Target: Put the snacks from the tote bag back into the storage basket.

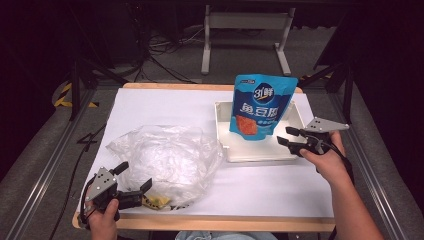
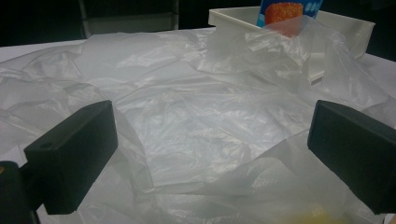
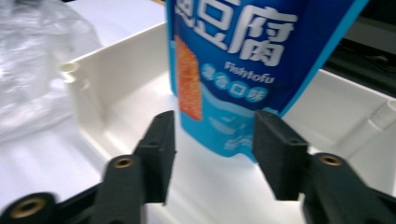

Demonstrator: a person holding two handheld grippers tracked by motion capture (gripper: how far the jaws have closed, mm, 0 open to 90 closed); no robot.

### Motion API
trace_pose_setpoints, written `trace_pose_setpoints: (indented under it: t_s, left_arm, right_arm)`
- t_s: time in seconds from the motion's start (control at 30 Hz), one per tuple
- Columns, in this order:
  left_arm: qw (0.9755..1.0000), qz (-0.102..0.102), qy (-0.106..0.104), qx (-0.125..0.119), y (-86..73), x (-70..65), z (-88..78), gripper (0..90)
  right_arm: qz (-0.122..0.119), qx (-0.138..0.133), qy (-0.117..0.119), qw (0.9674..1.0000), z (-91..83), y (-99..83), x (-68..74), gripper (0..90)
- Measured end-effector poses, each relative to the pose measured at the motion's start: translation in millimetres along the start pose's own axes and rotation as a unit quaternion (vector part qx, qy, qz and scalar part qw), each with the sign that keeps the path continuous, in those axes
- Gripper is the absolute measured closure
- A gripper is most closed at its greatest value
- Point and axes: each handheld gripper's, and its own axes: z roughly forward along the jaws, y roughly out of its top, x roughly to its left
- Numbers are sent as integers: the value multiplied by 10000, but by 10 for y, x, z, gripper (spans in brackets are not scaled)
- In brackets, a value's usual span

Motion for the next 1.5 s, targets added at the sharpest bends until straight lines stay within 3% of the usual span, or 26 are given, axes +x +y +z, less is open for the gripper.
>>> trace_pose_setpoints:
  t_s: [0.03,0.17,0.33,0.47,0.7,0.8,1.03,1.13,1.33,1.5]
  left_arm:
    - [10000,8,16,-7,2,1,-3,25]
    - [10000,27,56,-33,9,12,-13,25]
    - [10000,69,45,-15,15,13,-11,25]
    - [9998,184,-12,32,28,-14,2,24]
    - [9993,358,5,70,40,-46,4,24]
    - [9991,404,-12,94,48,-51,1,24]
    - [9985,534,-16,82,69,-58,-24,24]
    - [9986,525,-67,81,68,-52,-21,24]
    - [9984,539,-127,100,80,-34,-28,24]
    - [9982,540,-189,165,77,-29,-5,24]
  right_arm:
    - [0,0,0,10000,0,0,0,431]
    - [-5,-42,116,9999,-135,-20,97,278]
    - [-71,34,258,9996,-275,-67,211,194]
    - [-264,163,295,9991,-349,-140,296,101]
    - [-186,90,456,9987,-400,-280,407,84]
    - [-234,190,587,9978,-390,-356,466,78]
    - [-207,-20,719,9972,-377,-512,550,88]
    - [-218,-33,680,9974,-339,-601,558,115]
    - [17,75,597,9982,-245,-768,503,128]
    - [8,243,270,9993,-160,-896,428,165]
